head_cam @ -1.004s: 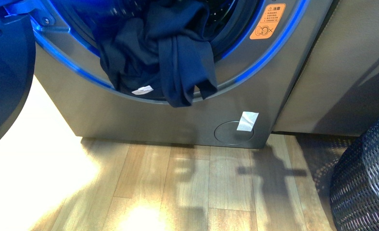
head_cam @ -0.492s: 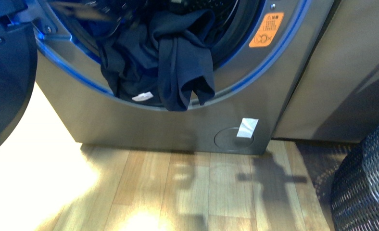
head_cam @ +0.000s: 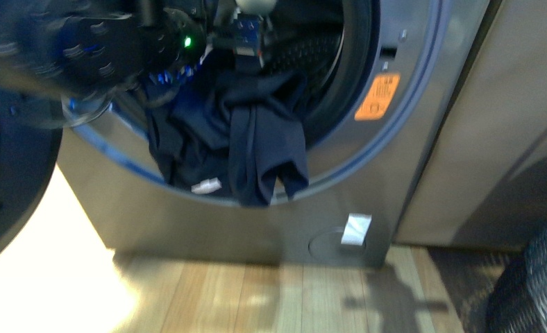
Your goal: Put clothes into washing machine
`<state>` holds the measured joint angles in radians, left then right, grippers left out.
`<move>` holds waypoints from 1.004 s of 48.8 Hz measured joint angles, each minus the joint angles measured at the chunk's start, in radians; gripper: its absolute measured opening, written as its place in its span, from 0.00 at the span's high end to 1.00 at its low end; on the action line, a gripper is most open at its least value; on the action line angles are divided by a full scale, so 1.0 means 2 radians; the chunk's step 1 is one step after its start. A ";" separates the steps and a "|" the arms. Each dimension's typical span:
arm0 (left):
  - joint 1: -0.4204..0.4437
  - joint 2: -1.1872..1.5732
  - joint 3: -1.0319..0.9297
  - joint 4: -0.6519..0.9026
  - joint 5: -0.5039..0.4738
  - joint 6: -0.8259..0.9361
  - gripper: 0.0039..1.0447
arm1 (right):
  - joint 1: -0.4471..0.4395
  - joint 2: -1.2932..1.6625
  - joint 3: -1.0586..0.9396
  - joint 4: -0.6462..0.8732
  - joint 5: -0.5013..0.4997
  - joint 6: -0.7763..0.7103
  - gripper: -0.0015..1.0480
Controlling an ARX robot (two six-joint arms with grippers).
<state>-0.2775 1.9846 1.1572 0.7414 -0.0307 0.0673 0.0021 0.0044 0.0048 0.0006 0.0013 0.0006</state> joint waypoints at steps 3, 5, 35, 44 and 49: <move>-0.002 -0.022 -0.019 0.001 0.007 0.002 0.06 | 0.000 0.000 0.000 0.000 0.000 0.000 0.98; -0.003 -0.039 -0.034 0.001 0.014 0.003 0.06 | 0.000 0.000 0.000 0.000 0.000 0.000 0.98; -0.023 -0.306 -0.150 -0.071 0.042 0.022 0.06 | 0.000 0.000 0.000 0.000 0.000 0.000 0.98; -0.028 -0.366 -0.155 -0.109 0.042 0.036 0.06 | 0.000 0.000 0.000 0.000 0.000 0.000 0.98; -0.028 -0.390 -0.155 -0.126 0.042 0.043 0.06 | 0.000 0.000 0.000 0.000 0.000 0.000 0.98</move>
<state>-0.3340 1.2045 0.8474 0.4892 0.0528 0.1524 0.0021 0.0044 0.0048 0.0006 0.0013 0.0006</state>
